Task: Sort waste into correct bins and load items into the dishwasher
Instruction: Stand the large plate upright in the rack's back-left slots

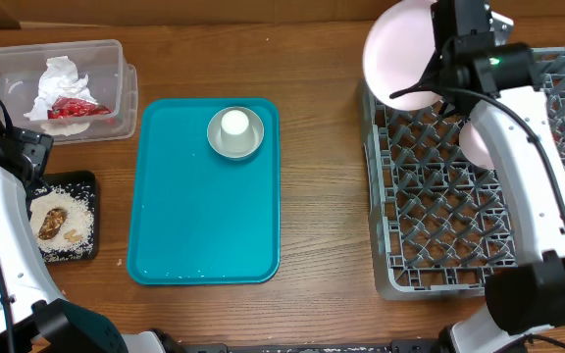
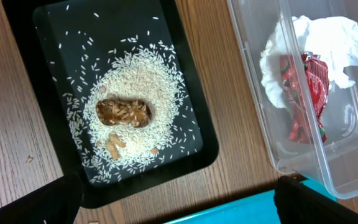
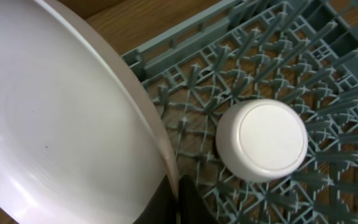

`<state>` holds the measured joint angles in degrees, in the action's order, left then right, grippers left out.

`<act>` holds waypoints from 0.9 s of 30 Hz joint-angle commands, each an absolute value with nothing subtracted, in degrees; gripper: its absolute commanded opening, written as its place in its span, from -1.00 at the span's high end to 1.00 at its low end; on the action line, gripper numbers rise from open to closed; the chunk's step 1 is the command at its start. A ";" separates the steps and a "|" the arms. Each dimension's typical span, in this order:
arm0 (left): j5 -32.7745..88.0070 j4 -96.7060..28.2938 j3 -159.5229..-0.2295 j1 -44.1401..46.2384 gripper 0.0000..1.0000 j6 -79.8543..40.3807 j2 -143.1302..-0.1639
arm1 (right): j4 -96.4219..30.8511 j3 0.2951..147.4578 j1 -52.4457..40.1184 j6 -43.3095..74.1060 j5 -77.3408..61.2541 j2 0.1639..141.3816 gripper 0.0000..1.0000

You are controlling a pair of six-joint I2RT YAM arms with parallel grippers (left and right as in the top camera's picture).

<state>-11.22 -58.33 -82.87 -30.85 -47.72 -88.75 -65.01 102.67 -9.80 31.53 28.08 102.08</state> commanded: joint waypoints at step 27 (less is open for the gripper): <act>-12.01 -58.26 -82.96 -30.72 -1.00 -48.45 -89.14 | -59.66 92.01 -19.35 36.03 37.43 101.75 0.40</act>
<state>-11.20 -58.30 -82.87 -30.85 -47.72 -88.75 -59.66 92.12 -17.21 35.81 36.62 103.77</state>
